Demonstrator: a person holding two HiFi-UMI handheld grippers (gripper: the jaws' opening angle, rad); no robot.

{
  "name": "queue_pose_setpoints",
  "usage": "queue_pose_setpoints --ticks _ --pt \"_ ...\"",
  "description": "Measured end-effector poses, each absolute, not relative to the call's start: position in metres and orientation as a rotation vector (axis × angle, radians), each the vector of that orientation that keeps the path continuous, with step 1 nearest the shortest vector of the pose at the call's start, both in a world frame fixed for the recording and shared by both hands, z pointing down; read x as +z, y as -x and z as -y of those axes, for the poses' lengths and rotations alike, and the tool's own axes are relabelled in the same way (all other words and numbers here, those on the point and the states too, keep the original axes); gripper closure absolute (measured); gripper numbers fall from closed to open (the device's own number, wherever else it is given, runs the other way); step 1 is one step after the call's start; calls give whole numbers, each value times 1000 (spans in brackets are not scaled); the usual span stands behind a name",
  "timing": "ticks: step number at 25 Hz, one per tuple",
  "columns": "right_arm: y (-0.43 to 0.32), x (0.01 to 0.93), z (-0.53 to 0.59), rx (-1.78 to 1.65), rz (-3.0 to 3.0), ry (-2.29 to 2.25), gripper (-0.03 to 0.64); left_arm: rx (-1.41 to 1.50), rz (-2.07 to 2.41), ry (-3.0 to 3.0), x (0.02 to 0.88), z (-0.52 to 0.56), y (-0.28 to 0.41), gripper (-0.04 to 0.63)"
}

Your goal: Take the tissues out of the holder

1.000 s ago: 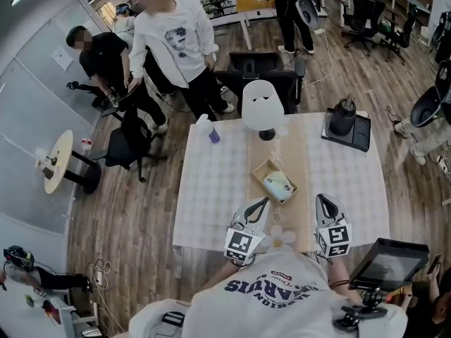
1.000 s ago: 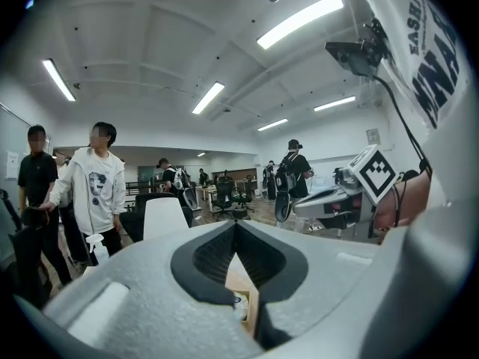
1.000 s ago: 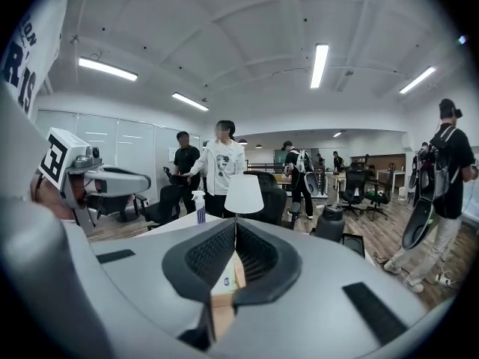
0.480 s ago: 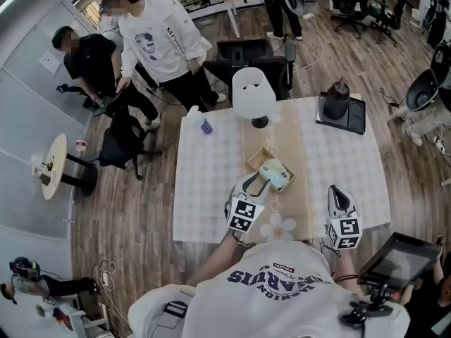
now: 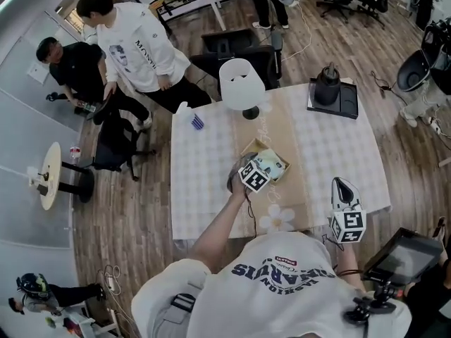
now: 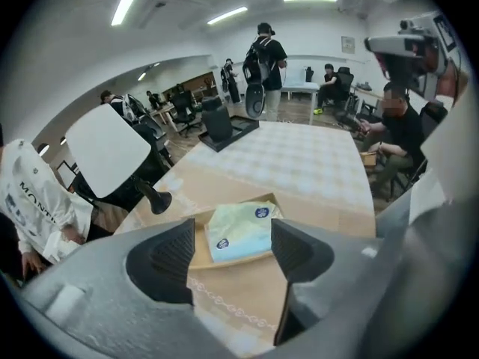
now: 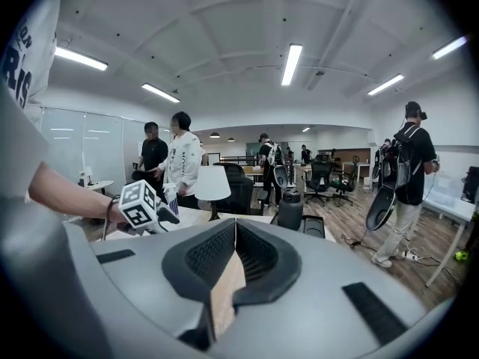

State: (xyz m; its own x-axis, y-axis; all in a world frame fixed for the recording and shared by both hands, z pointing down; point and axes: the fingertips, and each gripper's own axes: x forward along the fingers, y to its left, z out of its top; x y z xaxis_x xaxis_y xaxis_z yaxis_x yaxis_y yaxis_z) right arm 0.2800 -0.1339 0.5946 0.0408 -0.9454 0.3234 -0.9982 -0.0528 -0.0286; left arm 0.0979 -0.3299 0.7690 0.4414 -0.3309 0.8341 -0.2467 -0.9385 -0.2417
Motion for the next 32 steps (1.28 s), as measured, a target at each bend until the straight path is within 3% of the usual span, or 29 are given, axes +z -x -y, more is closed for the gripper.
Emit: queue_pose_setpoints --ticks 16,17,18,19,32 --pt "-304 604 107 424 1869 -2215 607 -1990 -511 2664 896 390 -93 302" --pt "-302 604 107 425 1867 -2218 607 -1999 -503 2651 897 391 -91 367" --pt "-301 605 108 424 1867 -2218 607 -2001 -510 2636 897 392 -89 505" --pt "-300 605 108 421 1869 -2215 607 -1994 -520 2627 897 394 -88 578" --pt "-292 608 112 408 1894 -2189 607 -1950 -462 2608 882 392 -96 589"
